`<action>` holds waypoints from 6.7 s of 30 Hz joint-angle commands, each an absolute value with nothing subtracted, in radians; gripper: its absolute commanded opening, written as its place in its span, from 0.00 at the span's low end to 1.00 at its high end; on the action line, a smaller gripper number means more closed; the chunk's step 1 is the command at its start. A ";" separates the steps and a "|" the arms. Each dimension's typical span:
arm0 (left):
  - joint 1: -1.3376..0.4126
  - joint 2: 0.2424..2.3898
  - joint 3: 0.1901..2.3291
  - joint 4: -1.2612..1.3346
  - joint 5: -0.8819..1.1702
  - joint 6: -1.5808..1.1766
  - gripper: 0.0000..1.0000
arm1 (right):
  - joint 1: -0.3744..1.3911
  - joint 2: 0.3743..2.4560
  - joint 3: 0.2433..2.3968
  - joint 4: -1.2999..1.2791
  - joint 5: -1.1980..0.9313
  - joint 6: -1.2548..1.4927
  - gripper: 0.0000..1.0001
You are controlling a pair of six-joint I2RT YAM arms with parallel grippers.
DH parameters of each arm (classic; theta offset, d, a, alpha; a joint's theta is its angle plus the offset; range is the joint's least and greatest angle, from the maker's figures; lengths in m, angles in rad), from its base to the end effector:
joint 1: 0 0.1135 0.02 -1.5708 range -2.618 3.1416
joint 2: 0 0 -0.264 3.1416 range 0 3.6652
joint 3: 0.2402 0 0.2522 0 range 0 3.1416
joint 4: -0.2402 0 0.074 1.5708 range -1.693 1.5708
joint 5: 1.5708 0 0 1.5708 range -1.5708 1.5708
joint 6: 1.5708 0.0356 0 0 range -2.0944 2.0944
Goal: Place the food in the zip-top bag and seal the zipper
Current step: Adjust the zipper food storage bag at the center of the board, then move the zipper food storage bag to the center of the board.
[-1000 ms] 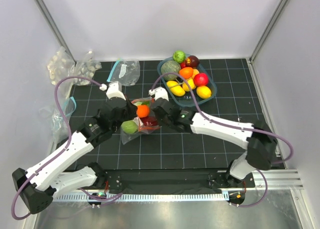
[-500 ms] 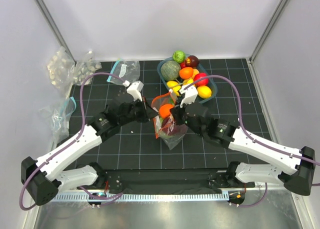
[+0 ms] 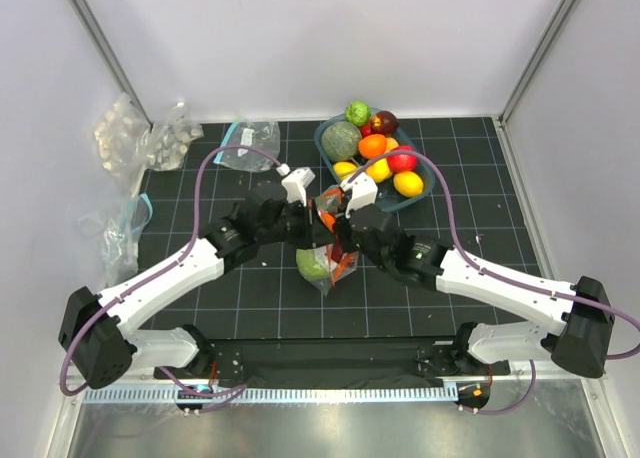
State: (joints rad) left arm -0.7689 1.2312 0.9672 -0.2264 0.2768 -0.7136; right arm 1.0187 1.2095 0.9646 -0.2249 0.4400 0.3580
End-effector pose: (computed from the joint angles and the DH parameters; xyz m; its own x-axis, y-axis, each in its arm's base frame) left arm 0.1942 -0.2015 0.3054 -0.8071 -0.0952 -0.5827 0.4151 0.6103 -0.6747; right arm 0.1564 0.2250 0.3112 -0.4225 -0.0814 -0.9027 -0.4517 0.8824 0.1318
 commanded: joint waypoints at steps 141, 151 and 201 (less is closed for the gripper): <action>-0.696 1.227 0.979 -0.181 -0.020 -0.517 0.50 | 0.862 1.348 0.907 0.221 0.353 0.081 0.88; -0.713 1.293 1.012 -0.205 -0.029 -0.506 0.38 | 0.825 1.339 0.904 0.215 0.305 0.124 0.86; -0.727 1.290 1.062 -0.327 -0.195 -0.518 0.00 | 0.730 1.457 0.795 0.529 -0.072 -0.245 0.58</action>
